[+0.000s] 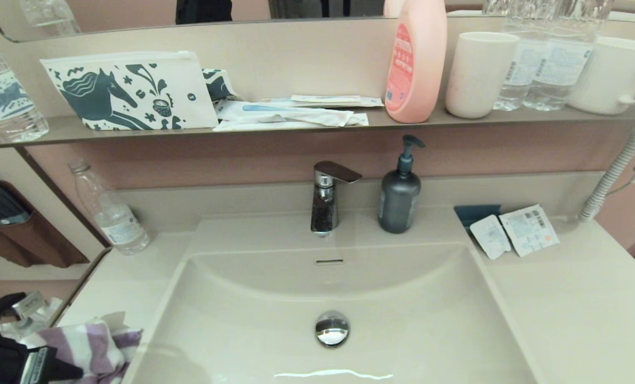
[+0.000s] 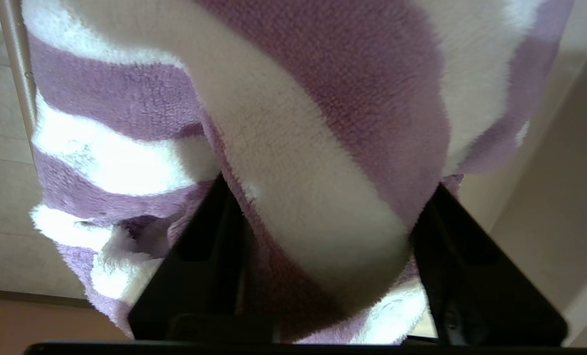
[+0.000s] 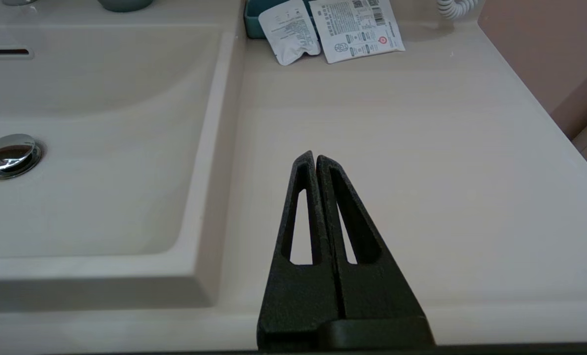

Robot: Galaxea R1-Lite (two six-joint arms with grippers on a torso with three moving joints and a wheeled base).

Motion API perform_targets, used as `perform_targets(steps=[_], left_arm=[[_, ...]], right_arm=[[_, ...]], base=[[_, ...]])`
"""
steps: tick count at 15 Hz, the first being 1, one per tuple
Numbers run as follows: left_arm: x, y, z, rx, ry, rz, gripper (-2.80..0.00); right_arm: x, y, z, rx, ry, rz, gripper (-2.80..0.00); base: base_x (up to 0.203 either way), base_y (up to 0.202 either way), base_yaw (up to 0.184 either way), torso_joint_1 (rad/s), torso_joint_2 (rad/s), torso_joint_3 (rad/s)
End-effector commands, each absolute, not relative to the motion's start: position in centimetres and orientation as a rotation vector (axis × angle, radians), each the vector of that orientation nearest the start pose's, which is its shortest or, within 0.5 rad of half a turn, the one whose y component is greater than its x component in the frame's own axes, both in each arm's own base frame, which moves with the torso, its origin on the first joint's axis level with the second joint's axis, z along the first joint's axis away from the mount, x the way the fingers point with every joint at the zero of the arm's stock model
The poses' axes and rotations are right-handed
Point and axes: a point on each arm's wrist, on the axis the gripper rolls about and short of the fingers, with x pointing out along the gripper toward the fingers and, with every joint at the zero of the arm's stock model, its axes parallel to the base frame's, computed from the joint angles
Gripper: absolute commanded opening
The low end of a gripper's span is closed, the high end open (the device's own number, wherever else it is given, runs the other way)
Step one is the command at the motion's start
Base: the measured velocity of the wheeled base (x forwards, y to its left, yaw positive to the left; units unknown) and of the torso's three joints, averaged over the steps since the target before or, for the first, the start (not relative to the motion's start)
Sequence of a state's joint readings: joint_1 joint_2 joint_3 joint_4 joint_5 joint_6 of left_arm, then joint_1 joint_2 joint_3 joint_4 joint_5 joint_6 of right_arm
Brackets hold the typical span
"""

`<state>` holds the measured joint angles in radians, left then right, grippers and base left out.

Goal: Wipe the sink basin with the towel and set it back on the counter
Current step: Pick up the cloth

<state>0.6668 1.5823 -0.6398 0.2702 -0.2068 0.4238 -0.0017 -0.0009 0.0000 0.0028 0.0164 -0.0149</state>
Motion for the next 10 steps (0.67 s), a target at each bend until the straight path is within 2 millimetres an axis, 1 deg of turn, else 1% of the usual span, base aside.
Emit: perform_targets(steps=[1,3,5,7,10], left_arm=[[16.2,12.1,10.9,-0.134,1.148,0.158,-2.80],[16.0,12.0,11.2,-0.125,1.137,0.163,-2.80],[15.5,11.6,12.1,-0.104,1.105,0.174,-2.80],[14.6,11.0,13.4,-0.082,1.070,0.186,-2.80],[12.9,9.6,16.2,-0.059,1.020,0.199,-2.80]], right_arm=[[-2.3,0.0,7.5,-0.015,0.003,0.015,-2.80],[-2.3,0.0,7.5,-0.015,0.003,0.015,-2.80],[-2.3,0.0,7.5,-0.015,0.002,0.015,-2.80],[-2.3,0.0,7.5,-0.015,0.003,0.015,-2.80],[-2.3,0.0,7.5,-0.015,0.003,0.015,-2.80]], base=[[0.000,0.000,0.000,0.000,0.00,0.000],[0.000,0.000,0.000,0.000,0.00,0.000],[0.000,0.000,0.000,0.000,0.00,0.000],[0.000,0.000,0.000,0.000,0.00,0.000],[0.000,0.000,0.000,0.000,0.00,0.000]])
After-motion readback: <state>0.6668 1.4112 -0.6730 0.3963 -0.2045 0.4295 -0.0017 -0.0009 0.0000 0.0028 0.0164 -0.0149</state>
